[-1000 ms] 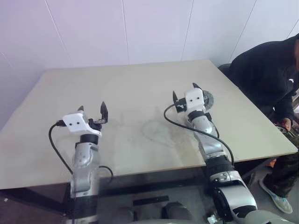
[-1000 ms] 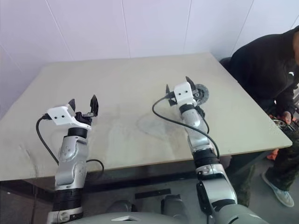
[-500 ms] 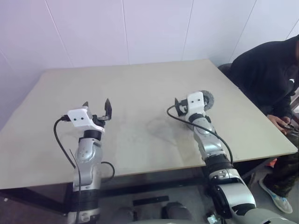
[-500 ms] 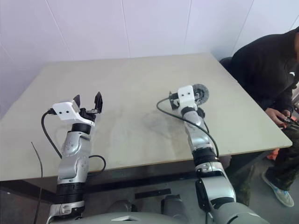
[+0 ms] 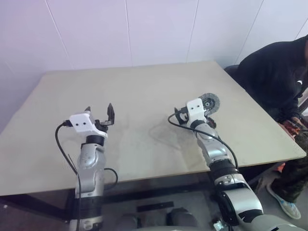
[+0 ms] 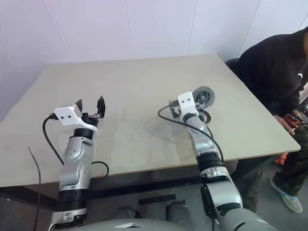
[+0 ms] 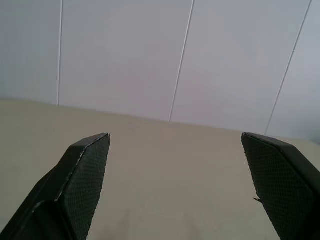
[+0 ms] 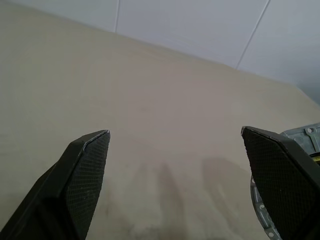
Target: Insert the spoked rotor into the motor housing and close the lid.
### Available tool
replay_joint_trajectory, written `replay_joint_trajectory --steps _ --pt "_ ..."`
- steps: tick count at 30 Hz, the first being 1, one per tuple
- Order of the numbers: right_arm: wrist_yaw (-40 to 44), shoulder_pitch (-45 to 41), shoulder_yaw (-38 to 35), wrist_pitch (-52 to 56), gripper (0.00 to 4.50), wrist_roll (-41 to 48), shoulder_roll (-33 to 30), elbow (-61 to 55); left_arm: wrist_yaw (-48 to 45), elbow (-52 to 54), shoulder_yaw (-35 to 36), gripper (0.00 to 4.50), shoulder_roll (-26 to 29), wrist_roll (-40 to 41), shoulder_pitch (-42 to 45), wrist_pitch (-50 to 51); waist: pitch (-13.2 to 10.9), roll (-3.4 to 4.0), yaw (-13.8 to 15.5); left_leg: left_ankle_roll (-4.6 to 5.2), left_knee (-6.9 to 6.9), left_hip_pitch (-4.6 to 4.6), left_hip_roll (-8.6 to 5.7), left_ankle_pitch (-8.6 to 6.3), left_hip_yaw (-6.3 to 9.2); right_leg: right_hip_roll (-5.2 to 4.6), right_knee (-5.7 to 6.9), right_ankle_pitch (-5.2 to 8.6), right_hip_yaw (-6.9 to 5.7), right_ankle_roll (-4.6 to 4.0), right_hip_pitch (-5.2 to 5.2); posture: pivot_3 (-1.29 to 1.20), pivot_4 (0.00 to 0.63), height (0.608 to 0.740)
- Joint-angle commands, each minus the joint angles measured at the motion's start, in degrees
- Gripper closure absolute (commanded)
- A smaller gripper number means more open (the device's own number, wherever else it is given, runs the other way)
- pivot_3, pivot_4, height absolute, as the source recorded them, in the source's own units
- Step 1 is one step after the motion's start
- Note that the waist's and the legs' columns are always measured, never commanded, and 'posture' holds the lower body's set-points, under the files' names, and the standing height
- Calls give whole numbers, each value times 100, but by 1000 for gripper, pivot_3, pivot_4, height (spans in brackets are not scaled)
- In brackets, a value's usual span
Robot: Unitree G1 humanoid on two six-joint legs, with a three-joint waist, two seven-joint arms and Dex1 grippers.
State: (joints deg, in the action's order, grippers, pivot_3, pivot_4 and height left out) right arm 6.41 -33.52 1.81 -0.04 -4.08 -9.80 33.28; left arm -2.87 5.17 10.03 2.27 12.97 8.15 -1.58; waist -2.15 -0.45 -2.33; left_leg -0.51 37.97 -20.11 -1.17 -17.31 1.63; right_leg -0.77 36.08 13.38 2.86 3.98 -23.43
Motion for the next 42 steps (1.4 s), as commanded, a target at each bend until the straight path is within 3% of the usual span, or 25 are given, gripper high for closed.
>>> replay_joint_trajectory --steps 1,20,32,37,42 --pt "91 -66 104 122 64 -80 6 -135 40 216 46 37 41 -29 42 -79 0 0 -1 0 0 0 0 0 0 0 0 0 0 0 0 0 0 740" --pt "203 -260 103 -245 64 -31 12 113 20 136 46 37 131 -142 11 -95 0 0 -3 0 0 0 0 0 1 1 1 0 -1 1 -1 0 0 740" --pt "86 -761 56 -886 64 -70 37 1295 34 -311 138 37 277 -300 -241 -367 0 1 -10 0 0 1 1 0 1 0 2 -1 -1 0 -2 0 0 740" --pt "89 -1102 68 -1550 64 -48 234 1495 -31 -459 198 37 499 -351 21 -433 0 1 -19 0 -1 3 2 0 1 0 5 -1 0 1 -2 0 0 740" --pt "-271 -1760 -45 -1987 64 -123 303 2805 -139 -1257 376 37 936 -337 799 -651 1 0 -11 -2 0 10 1 1 4 1 9 -2 -4 -1 4 0 0 740"
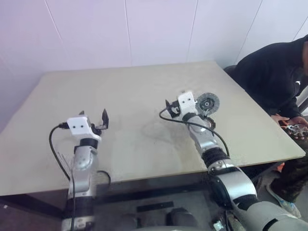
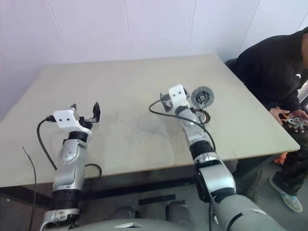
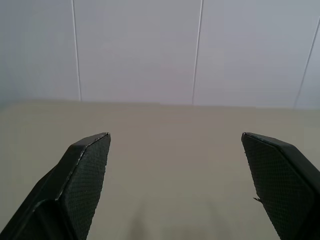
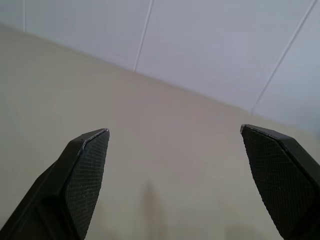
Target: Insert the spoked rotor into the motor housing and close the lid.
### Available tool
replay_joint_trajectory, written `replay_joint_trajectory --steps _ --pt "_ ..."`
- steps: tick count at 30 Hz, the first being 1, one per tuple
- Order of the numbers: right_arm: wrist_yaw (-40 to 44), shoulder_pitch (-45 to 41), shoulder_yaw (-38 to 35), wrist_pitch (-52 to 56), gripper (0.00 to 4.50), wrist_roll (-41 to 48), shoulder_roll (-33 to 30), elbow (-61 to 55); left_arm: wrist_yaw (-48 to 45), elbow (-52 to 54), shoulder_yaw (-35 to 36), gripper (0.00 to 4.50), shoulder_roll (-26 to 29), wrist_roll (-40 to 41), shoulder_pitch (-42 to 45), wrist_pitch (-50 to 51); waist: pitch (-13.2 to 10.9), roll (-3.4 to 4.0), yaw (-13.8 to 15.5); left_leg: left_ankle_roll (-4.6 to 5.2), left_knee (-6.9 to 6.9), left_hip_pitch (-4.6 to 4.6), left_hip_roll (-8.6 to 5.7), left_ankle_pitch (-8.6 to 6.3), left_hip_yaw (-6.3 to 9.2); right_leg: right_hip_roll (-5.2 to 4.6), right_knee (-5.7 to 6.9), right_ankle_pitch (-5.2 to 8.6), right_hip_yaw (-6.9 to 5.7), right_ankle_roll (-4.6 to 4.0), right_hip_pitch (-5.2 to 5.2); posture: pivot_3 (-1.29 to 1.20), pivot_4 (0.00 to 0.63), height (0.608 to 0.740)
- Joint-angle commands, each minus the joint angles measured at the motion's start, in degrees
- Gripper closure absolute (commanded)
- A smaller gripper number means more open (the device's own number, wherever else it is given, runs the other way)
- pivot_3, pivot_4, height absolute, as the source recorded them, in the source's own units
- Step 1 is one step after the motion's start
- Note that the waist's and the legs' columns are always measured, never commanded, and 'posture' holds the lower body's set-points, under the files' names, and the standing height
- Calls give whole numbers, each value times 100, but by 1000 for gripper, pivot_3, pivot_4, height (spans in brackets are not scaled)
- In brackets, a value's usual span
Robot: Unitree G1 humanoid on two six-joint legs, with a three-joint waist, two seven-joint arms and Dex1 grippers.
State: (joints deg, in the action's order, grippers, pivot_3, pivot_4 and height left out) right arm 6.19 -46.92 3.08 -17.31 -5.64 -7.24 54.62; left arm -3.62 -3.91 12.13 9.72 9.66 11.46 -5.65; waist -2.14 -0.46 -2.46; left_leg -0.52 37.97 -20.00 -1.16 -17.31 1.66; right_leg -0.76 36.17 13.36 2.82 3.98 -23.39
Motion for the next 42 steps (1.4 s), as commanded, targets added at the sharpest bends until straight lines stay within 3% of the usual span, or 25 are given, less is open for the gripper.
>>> replay_joint_trajectory --steps 1,6,9,11,16,24,31,35,42 --pt "-381 -593 -317 -203 64 135 53 978 -59 -586 258 37 230 93 685 -262 0 0 8 0 0 3 -2 0 0 -2 -1 0 0 0 3 0 0 740" --pt "-527 -1215 -677 -12 64 331 84 1745 -249 -1573 535 37 418 362 1428 -477 0 0 -7 0 -2 -17 -7 0 0 -12 -7 -1 0 1 -11 0 0 740" --pt "-323 -1416 -1053 358 64 670 117 1927 173 -2357 1474 37 426 1310 1943 -143 0 -1 -25 -1 -6 -40 -4 0 -2 -19 -1 -4 1 4 -41 0 0 740" --pt "-164 -1501 -1334 569 64 922 106 1962 479 -2890 1908 37 651 1518 2130 -65 1 -2 -47 -1 -10 -40 1 0 0 -18 7 -6 1 2 -49 0 0 740" --pt "110 -1622 -1814 863 64 1334 49 1914 492 -2926 2144 37 760 1738 2100 31 1 -3 -23 -1 -26 -50 -2 0 4 -26 7 -7 -2 2 -62 0 0 740" --pt "507 -1581 -1691 747 64 1243 169 1760 56 -1720 1592 37 335 1756 1745 300 4 -8 -11 -2 -27 -62 -36 -2 5 -71 1 -11 -12 9 -65 0 0 740" --pt "1496 -1226 -1066 231 64 912 348 1297 -651 -728 228 37 532 699 1053 356 5 -6 -93 -16 -68 -43 -35 7 -2 -66 4 -11 -9 9 -72 0 0 740" --pt "1542 -790 -895 158 64 853 367 768 -805 -38 -295 37 401 422 441 443 6 -5 -111 -17 -72 -47 -36 7 -1 -71 3 -11 -9 9 -77 0 0 740" --pt "1496 358 -898 745 64 1027 145 -1077 -421 1169 -421 37 -95 421 -455 897 5 -5 -89 -17 -69 -48 -33 8 -1 -71 6 -10 -7 9 -82 0 0 740"
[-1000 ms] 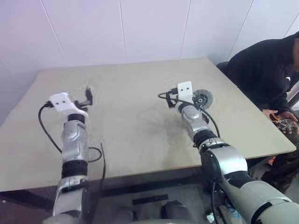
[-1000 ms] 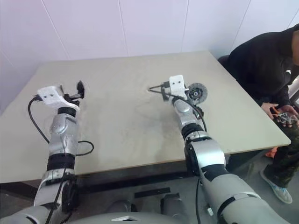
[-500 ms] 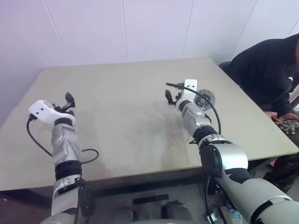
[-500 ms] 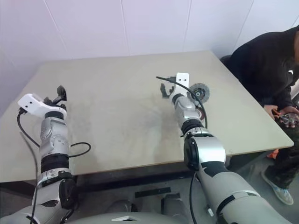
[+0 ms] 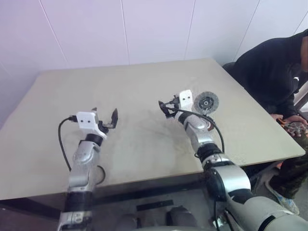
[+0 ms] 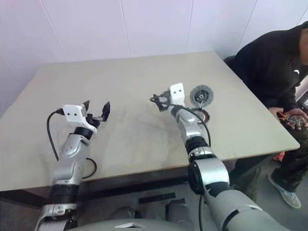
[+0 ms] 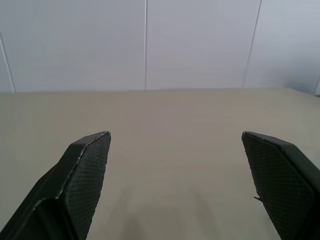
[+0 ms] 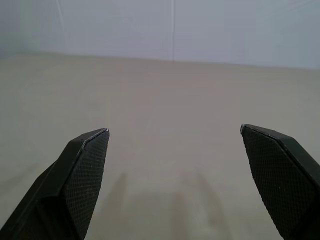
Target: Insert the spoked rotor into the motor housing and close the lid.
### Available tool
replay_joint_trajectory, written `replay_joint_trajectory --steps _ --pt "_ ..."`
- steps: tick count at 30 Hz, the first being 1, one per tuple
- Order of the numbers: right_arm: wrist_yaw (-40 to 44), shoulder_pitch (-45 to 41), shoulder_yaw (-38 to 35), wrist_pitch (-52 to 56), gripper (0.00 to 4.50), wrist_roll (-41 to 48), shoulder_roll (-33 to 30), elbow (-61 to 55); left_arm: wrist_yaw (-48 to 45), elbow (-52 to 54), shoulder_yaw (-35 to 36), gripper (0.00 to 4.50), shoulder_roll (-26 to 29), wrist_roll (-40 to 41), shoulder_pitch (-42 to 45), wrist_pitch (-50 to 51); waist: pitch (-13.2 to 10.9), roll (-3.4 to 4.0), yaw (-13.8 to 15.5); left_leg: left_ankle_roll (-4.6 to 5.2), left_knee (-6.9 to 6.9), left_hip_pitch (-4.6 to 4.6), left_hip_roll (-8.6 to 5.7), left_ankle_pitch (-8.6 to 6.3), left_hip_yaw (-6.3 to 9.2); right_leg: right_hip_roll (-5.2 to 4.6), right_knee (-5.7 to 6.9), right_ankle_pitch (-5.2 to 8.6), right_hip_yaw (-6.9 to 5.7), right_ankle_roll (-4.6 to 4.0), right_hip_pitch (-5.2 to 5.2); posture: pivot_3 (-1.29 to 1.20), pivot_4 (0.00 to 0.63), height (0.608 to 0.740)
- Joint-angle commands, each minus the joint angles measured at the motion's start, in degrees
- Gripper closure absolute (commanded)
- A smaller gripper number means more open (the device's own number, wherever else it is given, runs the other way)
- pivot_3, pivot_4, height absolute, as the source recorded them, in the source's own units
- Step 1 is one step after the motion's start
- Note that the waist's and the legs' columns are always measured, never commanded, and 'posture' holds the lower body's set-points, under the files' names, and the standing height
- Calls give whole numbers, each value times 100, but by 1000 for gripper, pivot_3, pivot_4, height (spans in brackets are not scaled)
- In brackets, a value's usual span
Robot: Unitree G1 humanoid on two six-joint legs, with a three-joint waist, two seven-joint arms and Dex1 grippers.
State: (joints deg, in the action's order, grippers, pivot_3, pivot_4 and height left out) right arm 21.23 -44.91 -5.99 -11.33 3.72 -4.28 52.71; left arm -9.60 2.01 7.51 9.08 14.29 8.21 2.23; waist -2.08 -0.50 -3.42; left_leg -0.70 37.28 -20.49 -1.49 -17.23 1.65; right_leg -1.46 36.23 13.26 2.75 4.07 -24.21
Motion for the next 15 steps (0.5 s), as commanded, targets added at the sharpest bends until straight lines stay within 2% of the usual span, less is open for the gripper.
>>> replay_joint_trajectory --steps 1,5,11,15 --pt "-14 333 27 199 64 54 -233 -1177 249 747 71 37 -85 -31 -276 162 0 0 16 0 1 1 0 0 -1 0 1 0 0 0 0 0 0 740" --pt "-97 997 19 680 64 62 -489 -2276 337 1225 85 37 -88 -98 -783 287 1 2 77 1 1 4 0 0 -4 1 1 0 2 0 2 0 0 740" --pt "23 2512 43 1781 64 275 -746 -4167 541 1732 209 37 -206 40 -1156 533 3 1 172 2 12 13 4 1 -3 8 1 2 -2 0 18 0 0 740" --pt "139 3013 -57 2230 64 448 -993 -4866 498 2053 178 37 -285 102 -1422 608 1 3 242 4 22 15 1 1 -12 9 -5 3 3 1 26 0 0 740"
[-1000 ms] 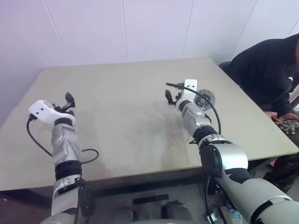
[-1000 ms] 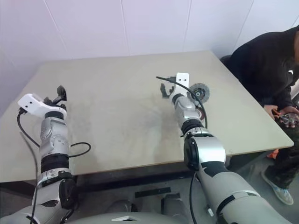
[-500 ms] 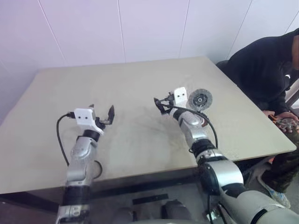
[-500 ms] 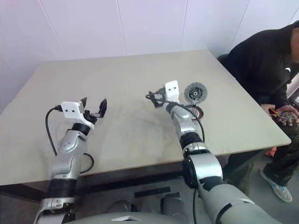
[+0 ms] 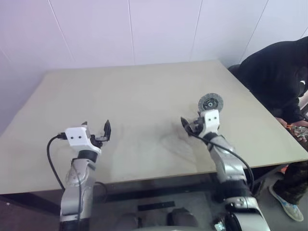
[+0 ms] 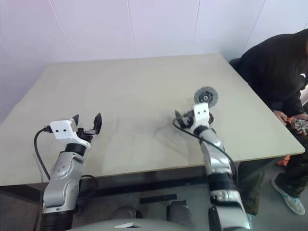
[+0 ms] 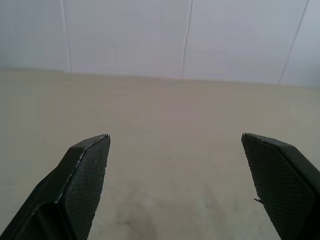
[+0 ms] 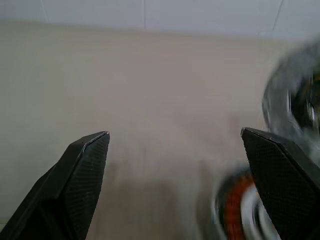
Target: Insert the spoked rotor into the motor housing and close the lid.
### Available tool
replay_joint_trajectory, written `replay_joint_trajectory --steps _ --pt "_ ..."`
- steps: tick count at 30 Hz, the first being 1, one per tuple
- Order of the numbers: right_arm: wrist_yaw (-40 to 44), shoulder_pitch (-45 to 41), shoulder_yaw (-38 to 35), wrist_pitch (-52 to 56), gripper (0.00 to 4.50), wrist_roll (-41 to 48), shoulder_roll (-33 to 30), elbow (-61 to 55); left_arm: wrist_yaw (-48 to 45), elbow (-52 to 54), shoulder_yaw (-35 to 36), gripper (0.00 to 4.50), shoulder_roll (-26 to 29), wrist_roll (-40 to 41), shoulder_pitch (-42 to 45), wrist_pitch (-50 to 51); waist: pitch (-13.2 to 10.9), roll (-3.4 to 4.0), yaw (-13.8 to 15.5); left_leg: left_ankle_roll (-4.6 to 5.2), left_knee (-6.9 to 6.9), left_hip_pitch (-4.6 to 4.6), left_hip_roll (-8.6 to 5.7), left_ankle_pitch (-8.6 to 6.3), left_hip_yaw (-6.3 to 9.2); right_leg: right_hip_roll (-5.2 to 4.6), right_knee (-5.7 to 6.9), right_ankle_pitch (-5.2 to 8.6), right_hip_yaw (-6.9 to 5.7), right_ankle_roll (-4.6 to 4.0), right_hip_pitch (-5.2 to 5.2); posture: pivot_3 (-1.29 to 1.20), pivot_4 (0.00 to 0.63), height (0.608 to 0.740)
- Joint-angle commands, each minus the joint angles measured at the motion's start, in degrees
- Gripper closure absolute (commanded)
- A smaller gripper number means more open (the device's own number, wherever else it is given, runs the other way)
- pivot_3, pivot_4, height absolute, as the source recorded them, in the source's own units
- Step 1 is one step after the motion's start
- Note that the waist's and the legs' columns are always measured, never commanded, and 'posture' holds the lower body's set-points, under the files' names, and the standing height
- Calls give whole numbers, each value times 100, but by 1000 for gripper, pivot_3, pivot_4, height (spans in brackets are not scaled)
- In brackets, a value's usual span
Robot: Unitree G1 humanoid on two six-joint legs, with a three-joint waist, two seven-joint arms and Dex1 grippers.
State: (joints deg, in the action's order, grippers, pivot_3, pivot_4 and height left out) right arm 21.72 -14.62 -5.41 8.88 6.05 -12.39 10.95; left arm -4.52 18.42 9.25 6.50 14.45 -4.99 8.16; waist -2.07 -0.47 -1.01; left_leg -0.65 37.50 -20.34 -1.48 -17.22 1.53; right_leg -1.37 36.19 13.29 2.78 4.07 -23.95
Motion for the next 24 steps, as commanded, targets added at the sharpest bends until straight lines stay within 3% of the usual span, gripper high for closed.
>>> replay_joint_trajectory --steps 1,9,24 --pt "111 24 -128 272 64 246 -229 -767 -29 474 6 37 -35 108 -164 42 -1 1 -1 0 4 3 1 0 -2 4 0 0 2 0 3 0 0 740" --pt "-233 -380 -3 271 64 208 -31 -628 -54 404 -113 37 -54 19 -51 112 -12 5 -14 0 41 98 37 -1 2 70 -9 30 2 -7 111 0 0 740" --pt "-385 -656 68 232 64 200 60 -85 -112 -66 -148 37 -160 -63 491 -48 -11 4 3 11 44 87 33 -7 0 68 -18 22 9 -16 107 0 0 740"
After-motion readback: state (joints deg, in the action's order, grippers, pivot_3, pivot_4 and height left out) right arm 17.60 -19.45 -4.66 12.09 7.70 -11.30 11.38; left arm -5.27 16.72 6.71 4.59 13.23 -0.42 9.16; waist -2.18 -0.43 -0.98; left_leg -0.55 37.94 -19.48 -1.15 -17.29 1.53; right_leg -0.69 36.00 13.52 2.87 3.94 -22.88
